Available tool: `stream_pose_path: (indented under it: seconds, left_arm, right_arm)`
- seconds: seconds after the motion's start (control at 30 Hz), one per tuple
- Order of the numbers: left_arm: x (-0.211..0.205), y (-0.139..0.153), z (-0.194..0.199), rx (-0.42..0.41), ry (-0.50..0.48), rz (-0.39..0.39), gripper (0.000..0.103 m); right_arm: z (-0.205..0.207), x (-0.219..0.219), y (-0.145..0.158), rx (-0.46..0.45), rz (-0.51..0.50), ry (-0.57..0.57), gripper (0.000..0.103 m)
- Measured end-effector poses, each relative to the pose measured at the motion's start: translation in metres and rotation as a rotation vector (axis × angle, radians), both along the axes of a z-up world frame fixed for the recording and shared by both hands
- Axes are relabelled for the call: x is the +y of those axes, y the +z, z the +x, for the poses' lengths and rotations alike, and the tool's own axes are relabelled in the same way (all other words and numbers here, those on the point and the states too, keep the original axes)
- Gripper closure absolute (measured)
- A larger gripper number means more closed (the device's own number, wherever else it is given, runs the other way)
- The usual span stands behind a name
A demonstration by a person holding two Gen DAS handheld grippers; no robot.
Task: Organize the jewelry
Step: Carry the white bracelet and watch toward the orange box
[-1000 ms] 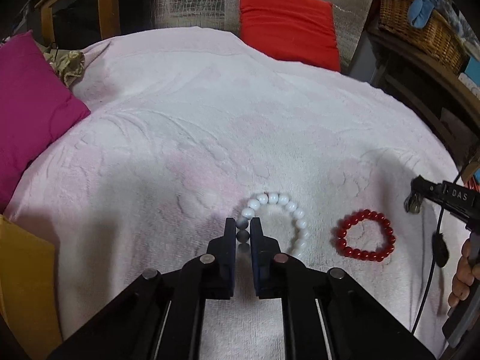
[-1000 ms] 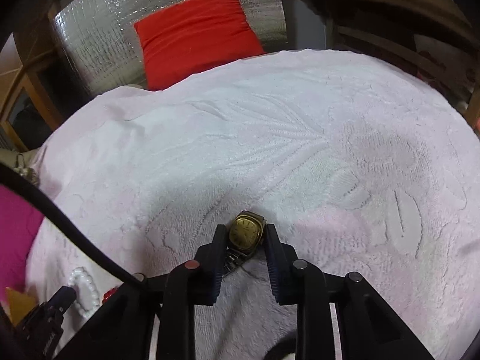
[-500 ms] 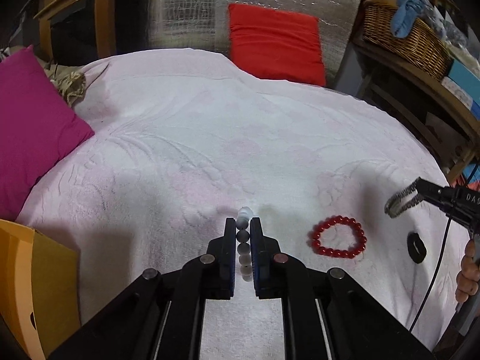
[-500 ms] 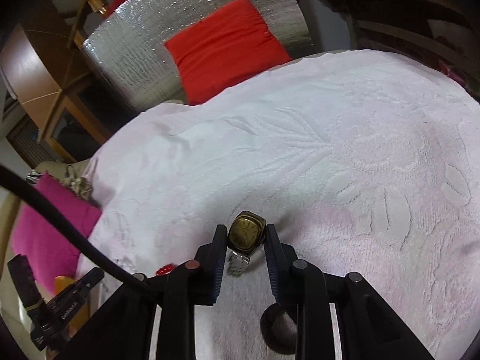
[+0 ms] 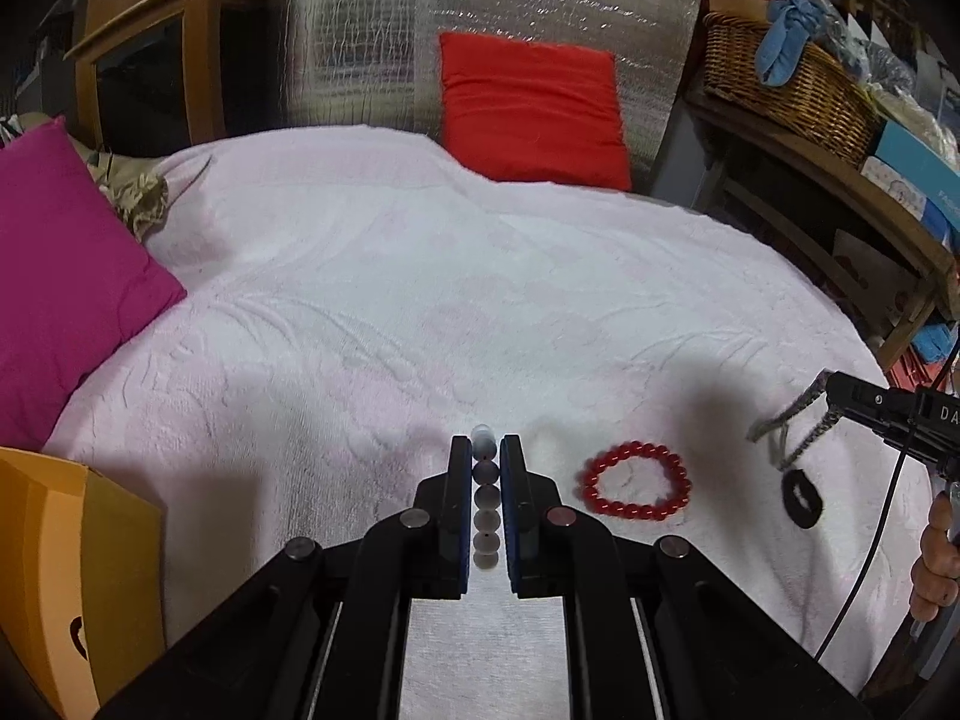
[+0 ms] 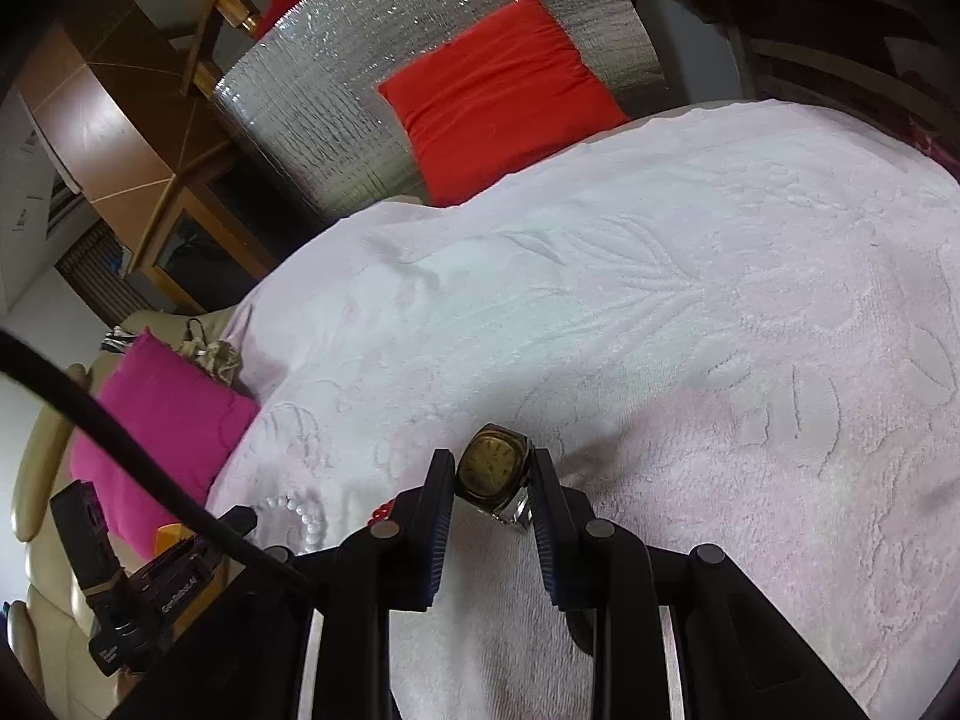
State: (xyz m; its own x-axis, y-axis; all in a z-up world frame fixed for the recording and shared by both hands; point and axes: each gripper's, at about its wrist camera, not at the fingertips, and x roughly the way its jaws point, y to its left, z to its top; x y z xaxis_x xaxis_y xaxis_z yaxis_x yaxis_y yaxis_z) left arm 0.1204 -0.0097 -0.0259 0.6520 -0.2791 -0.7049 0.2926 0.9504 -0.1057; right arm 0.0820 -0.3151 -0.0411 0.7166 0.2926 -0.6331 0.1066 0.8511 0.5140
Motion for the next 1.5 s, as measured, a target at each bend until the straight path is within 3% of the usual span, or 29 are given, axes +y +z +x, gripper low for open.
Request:
stream_pose_path:
  seconds: [0.2, 0.53, 0.87, 1.23, 1.5]
  left_arm:
    - [-0.003, 0.011, -0.02, -0.027, -0.021, -0.019, 0.094]
    - [0.002, 0.012, -0.057, -0.023, -0.04, -0.033, 0.094]
    - [0.049, 0.039, -0.123, -0.069, 0.013, -0.058, 0.094]
    - [0.152, 0.081, -0.204, -0.153, 0.145, 0.018, 0.094]
    - [0.234, 0.069, -0.229, -0.135, 0.27, 0.049, 0.094]
  right_arm:
    - [-0.02, 0.002, 0.01, -0.019, -0.011, 0.015, 0.079]
    - [-0.057, -0.006, 0.012, -0.036, 0.114, 0.03, 0.08]
    - [-0.087, 0.012, 0.02, -0.078, 0.21, 0.078, 0.08]
    - [-0.102, 0.117, 0.046, -0.111, 0.237, 0.257, 0.08]
    - [-0.088, 0.227, 0.071, -0.105, 0.205, 0.459, 0.08]
